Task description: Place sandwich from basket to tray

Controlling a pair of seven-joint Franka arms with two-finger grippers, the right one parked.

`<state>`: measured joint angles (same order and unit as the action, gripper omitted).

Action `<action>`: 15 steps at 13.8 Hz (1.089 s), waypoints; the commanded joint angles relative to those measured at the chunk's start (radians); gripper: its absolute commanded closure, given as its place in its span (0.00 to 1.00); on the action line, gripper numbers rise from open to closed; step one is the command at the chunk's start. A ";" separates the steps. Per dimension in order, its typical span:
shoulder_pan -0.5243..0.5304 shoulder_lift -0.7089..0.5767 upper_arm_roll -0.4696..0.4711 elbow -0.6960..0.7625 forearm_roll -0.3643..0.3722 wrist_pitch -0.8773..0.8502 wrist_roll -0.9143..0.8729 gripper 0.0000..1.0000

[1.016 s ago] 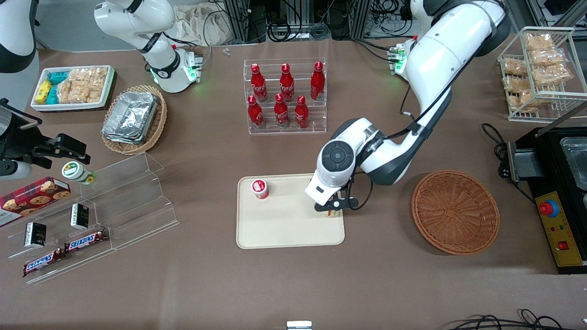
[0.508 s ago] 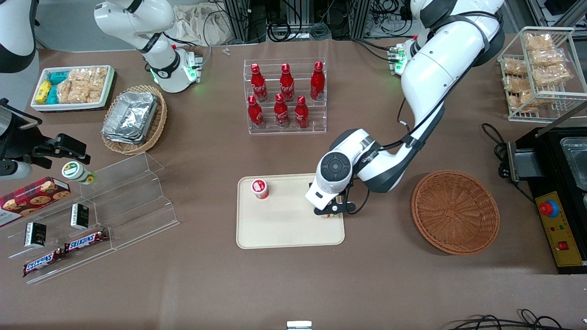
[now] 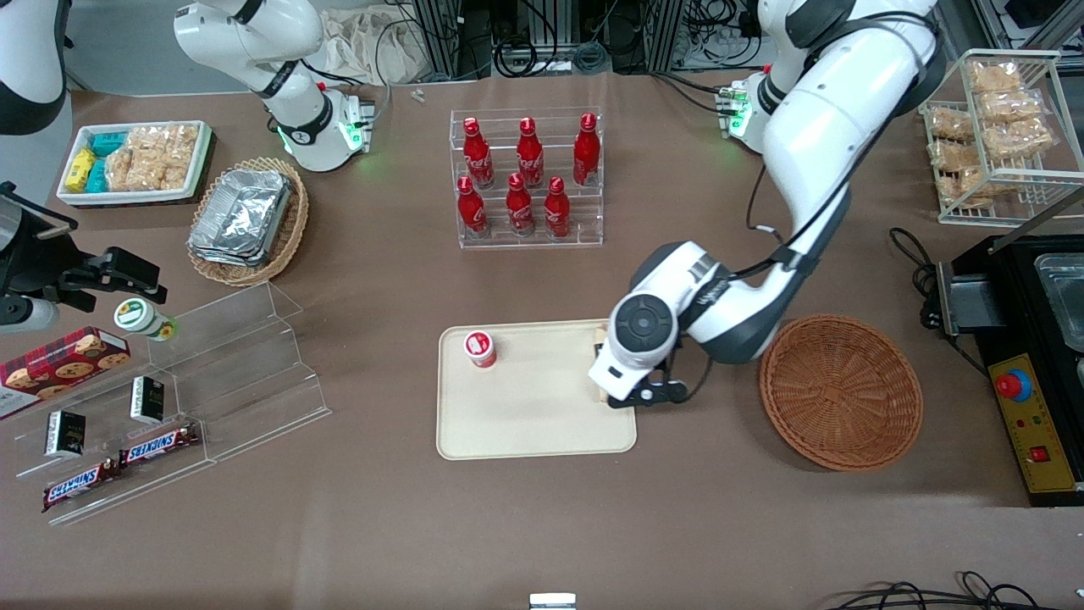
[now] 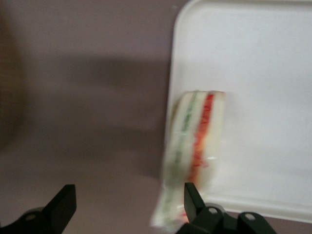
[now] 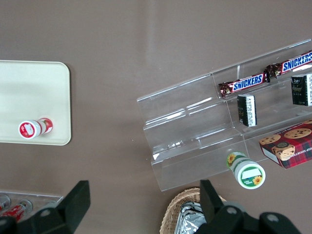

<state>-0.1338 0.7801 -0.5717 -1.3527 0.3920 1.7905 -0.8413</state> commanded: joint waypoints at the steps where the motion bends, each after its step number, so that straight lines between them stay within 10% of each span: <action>1: 0.057 -0.103 -0.008 -0.016 0.007 -0.120 0.115 0.01; 6: 0.219 -0.246 -0.007 -0.019 -0.128 -0.264 0.394 0.01; 15: 0.471 -0.426 -0.003 -0.017 -0.128 -0.427 0.639 0.01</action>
<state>0.2988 0.3965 -0.5699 -1.3453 0.2720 1.3960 -0.2143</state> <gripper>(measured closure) 0.004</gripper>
